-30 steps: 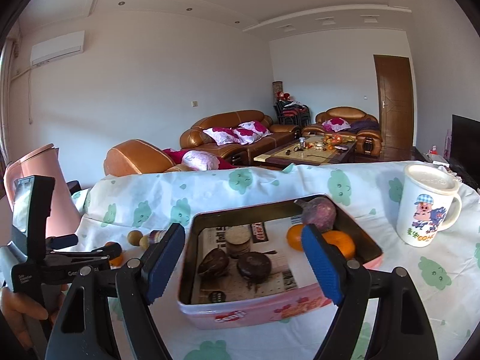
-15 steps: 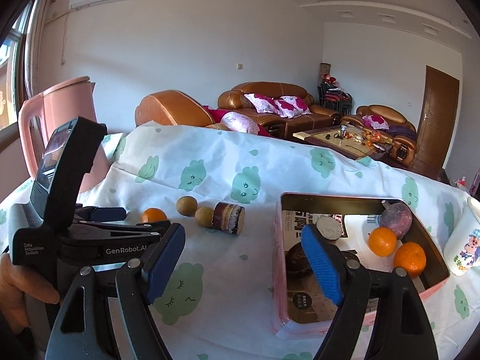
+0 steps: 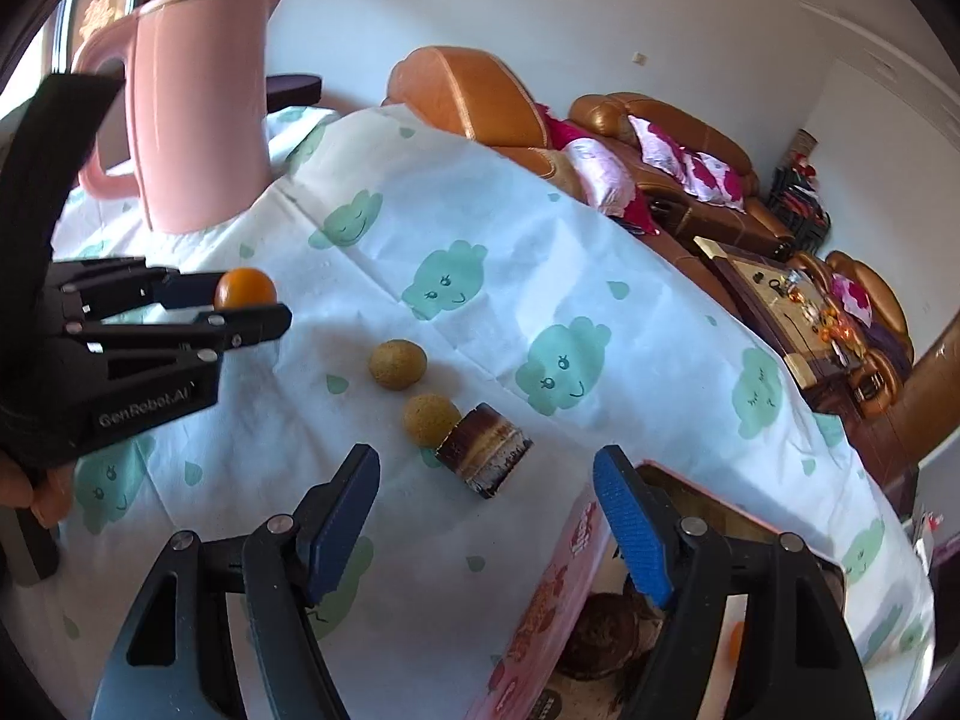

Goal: Organize fruits
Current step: 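Reach the left tool to the orange on the cloth and grasp it, then grasp the layered cake jar with the right tool while the left tool lifts the orange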

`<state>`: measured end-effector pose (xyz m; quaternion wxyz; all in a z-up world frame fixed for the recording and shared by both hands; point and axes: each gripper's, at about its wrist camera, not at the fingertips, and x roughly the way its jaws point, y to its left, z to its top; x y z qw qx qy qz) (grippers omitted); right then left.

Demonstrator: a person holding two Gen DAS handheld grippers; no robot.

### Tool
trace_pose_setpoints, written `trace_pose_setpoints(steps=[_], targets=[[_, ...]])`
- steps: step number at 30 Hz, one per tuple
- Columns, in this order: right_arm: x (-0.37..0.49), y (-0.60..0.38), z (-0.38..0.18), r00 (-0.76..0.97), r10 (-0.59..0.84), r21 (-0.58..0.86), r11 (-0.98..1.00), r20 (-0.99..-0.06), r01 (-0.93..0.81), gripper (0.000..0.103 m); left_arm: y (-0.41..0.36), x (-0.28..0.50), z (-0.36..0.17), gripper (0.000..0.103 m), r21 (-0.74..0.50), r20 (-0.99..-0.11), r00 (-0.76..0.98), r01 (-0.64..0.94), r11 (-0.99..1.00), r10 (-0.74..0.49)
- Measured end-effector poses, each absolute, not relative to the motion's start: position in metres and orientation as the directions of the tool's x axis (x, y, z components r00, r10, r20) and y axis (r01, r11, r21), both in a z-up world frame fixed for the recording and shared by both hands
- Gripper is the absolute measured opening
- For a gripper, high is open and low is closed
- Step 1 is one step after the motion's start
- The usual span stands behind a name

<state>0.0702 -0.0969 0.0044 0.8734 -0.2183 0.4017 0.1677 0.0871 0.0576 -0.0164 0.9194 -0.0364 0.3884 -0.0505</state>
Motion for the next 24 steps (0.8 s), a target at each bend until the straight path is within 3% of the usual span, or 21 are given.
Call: trace_pose_setpoints(steps=[8,10,13,17,24], targets=[[0.101,-0.081,-0.019,0.554,0.012,-0.355,0.756,-0.833,-0.55,0.074,0.061,0.095,-0.019,0.039,-0.079,-0.717,0.692,0.04,0.996,-0.084],[0.106,-0.078,-0.024,0.515,0.007,-0.342,0.739,-0.857,-0.581,0.067,0.063,0.094,-0.02,0.039,-0.081,-0.72,0.689,0.036,0.996,-0.083],[0.109,-0.078,-0.021,0.492,0.013,-0.328,0.729,-0.87,-0.6,0.066,0.064,0.095,-0.02,0.039,-0.084,-0.723,0.685,0.035,0.996,-0.085],[0.108,-0.08,-0.017,0.457,0.013,-0.3,0.738,-0.889,-0.605,0.046,0.065,0.095,-0.02,0.039,-0.088,-0.723,0.685,0.036,0.995,-0.088],[0.086,-0.081,-0.016,0.484,-0.018,-0.319,0.774,-0.875,-0.547,0.046,0.065,0.09,-0.02,0.039,-0.088,-0.718,0.69,0.033,0.996,-0.087]])
